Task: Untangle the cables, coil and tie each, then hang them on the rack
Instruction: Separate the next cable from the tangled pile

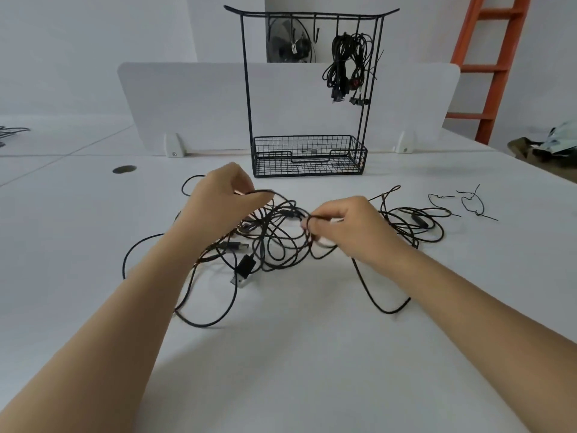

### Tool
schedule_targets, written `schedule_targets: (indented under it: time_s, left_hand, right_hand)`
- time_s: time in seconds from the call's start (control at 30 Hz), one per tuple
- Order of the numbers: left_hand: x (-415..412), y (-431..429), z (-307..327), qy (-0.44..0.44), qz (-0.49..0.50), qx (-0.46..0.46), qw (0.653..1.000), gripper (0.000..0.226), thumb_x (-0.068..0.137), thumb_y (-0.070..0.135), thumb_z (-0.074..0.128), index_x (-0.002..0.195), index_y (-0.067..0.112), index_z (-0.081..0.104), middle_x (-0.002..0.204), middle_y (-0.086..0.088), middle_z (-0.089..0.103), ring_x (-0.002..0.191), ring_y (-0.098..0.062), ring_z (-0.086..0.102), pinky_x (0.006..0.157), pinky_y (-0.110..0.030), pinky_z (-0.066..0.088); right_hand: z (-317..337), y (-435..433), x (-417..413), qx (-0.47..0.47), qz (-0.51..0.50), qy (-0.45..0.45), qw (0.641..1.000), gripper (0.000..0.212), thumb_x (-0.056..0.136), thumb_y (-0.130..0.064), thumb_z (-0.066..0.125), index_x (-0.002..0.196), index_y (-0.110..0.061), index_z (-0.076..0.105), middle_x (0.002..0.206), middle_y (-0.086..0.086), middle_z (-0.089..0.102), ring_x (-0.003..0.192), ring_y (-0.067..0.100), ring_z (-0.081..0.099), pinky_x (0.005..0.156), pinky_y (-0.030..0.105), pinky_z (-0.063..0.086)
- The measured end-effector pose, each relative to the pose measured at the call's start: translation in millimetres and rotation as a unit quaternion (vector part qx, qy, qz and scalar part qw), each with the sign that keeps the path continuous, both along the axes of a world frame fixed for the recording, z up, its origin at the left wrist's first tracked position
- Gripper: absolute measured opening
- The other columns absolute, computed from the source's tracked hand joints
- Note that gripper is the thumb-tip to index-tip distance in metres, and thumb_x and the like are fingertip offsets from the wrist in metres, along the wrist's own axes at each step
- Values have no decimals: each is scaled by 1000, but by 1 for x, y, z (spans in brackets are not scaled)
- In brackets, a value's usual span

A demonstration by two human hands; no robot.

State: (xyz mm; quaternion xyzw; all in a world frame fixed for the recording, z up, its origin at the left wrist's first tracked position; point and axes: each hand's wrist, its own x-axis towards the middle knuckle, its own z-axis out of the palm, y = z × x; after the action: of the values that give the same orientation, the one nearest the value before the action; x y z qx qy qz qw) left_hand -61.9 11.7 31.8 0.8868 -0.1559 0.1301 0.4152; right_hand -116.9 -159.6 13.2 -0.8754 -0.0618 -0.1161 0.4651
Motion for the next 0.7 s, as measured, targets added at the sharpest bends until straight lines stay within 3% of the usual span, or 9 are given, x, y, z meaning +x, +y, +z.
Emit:
schedule_targets:
  time_s: [0.07, 0.1, 0.2, 0.3, 0.4, 0.47, 0.57, 0.63, 0.7]
  left_hand:
    - [-4, 5, 6, -53, -54, 3, 997, 22, 78, 23, 72, 80, 33, 52, 99, 12, 56, 103, -10, 49, 85, -22, 35]
    - [-7, 6, 8, -85, -87, -1, 993, 27, 76, 22, 73, 81, 36, 52, 102, 13, 55, 107, -9, 47, 88, -17, 32]
    - [-14, -4, 5, -163, -126, 33, 978, 18, 73, 29, 74, 80, 29, 58, 86, 17, 53, 85, -9, 49, 74, -2, 31]
    - [-12, -14, -7, -121, -117, 100, 981, 16, 77, 34, 70, 85, 22, 62, 75, 16, 49, 73, -3, 50, 65, -10, 36]
    - [-4, -18, -18, -124, -84, 230, 962, 15, 88, 31, 56, 77, 21, 54, 83, 6, 48, 92, -21, 48, 74, -28, 35]
    - [1, -16, -20, -119, -44, 228, 965, 17, 93, 28, 49, 80, 19, 56, 95, 2, 53, 104, -25, 46, 81, -33, 32]
    - [6, -8, -18, -99, 44, 274, 956, 30, 90, 45, 52, 111, 28, 64, 135, 5, 46, 129, -20, 29, 100, -37, 23]
    - [8, -2, -20, -63, 88, 347, 932, 48, 83, 61, 50, 120, 32, 59, 147, 4, 33, 138, -21, 16, 106, -40, 18]
    - [13, 3, -22, -26, 136, 358, 923, 68, 77, 71, 47, 126, 25, 53, 146, -2, 33, 137, -25, 18, 105, -43, 22]
  right_hand:
    - [2, -9, 3, 117, -7, 36, 992, 24, 86, -14, 61, 62, -14, 64, 58, 0, 58, 36, 3, 43, 46, 17, 29]
    - [2, -12, 4, 161, -1, 54, 986, 23, 86, -14, 60, 64, -14, 65, 63, 3, 62, 38, 6, 46, 48, 19, 29]
    - [2, -16, 5, 256, 28, 75, 963, 19, 88, -11, 55, 72, -11, 64, 58, -2, 66, 39, 7, 48, 48, 20, 31]
    - [5, -15, 4, 295, 76, 76, 950, 14, 89, -10, 51, 77, -9, 58, 59, -2, 68, 38, 7, 45, 45, 18, 32]
    - [4, -13, 3, 319, 142, 100, 932, 10, 84, -15, 48, 77, -11, 54, 64, 2, 69, 38, 8, 43, 42, 16, 30]
    - [7, -14, 3, 359, 170, 115, 910, 12, 77, -23, 47, 70, -13, 50, 69, 5, 69, 38, 10, 42, 40, 16, 29]
    - [12, -20, 4, 421, 166, 136, 881, 33, 75, -40, 43, 51, -18, 44, 79, 8, 70, 37, 12, 41, 36, 15, 30]
    - [13, -24, 6, 395, 139, 122, 900, 40, 71, -50, 46, 44, -21, 44, 86, 6, 69, 40, 13, 44, 38, 15, 34]
    - [14, -26, 7, 338, 92, 83, 933, 31, 66, -48, 56, 54, -20, 50, 91, 2, 68, 44, 11, 47, 41, 16, 32]
